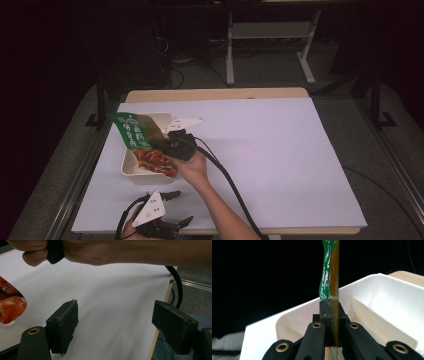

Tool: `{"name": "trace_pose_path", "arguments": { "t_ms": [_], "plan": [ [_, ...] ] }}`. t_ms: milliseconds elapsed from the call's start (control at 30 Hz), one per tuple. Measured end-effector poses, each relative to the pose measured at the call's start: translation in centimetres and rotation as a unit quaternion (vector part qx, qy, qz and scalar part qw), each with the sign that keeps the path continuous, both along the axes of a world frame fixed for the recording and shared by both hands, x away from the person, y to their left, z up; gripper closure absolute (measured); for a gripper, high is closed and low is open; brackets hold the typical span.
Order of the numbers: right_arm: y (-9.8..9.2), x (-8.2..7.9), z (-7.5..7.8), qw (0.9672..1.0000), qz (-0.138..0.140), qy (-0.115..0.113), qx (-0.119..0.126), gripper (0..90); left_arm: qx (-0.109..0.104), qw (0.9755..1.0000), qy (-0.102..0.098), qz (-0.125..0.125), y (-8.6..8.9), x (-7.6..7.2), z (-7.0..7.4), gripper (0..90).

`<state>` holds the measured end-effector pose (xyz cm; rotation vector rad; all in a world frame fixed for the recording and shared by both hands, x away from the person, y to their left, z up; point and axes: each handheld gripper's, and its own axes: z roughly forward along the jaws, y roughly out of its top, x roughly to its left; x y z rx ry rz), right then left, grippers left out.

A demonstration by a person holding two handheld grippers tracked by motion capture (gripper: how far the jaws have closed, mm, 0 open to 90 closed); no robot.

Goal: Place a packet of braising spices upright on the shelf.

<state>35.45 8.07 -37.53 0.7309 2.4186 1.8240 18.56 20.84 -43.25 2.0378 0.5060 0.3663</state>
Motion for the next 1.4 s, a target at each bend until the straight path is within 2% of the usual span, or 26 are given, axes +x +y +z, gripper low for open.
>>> {"name": "trace_pose_path", "arguments": {
  "t_ms": [100,200,567,933,1067,1133,1267,1333,1400],
  "plan": [
    [-0.1,0.1,-0.2,0.9998,-0.006,0.012,0.016,89.9,0.001,1.0000,0.000,0.000,0.0,0.0,0.0,20.6],
    [0.0,-0.1,-0.2,0.9996,-0.008,0.011,0.024,89.9,-0.003,1.0000,0.001,0.000,0.0,0.0,0.0,20.7],
    [-0.2,-0.3,-0.8,0.9999,-0.014,-0.001,0.006,89.6,-0.003,1.0000,0.000,0.001,0.1,0.0,0.0,20.6],
    [-0.9,-0.5,-1.8,0.9999,-0.013,0.008,0.003,89.4,0.002,1.0000,-0.002,-0.002,0.1,0.1,0.0,20.6],
    [-1.3,-0.6,-2.2,0.9999,-0.005,0.013,-0.001,89.3,0.003,1.0000,-0.001,-0.003,-0.1,0.0,-0.1,20.7],
    [-1.8,-0.4,-2.5,0.9998,-0.004,0.017,0.009,89.2,0.004,1.0000,-0.001,-0.004,-0.1,0.1,-0.1,20.6],
    [-1.8,-0.2,-2.3,0.9998,0.004,0.017,0.001,88.4,0.004,1.0000,-0.001,-0.004,-0.2,0.0,-0.2,20.7],
    [-1.9,-0.2,-2.1,0.9999,-0.003,0.013,-0.007,81.6,0.003,1.0000,-0.001,-0.004,-0.2,0.1,-0.2,20.6],
    [-2.3,0.1,-2.1,0.9997,-0.004,0.021,-0.011,73.0,0.005,1.0000,-0.001,-0.004,-0.2,0.1,-0.2,20.6]
  ]
}}
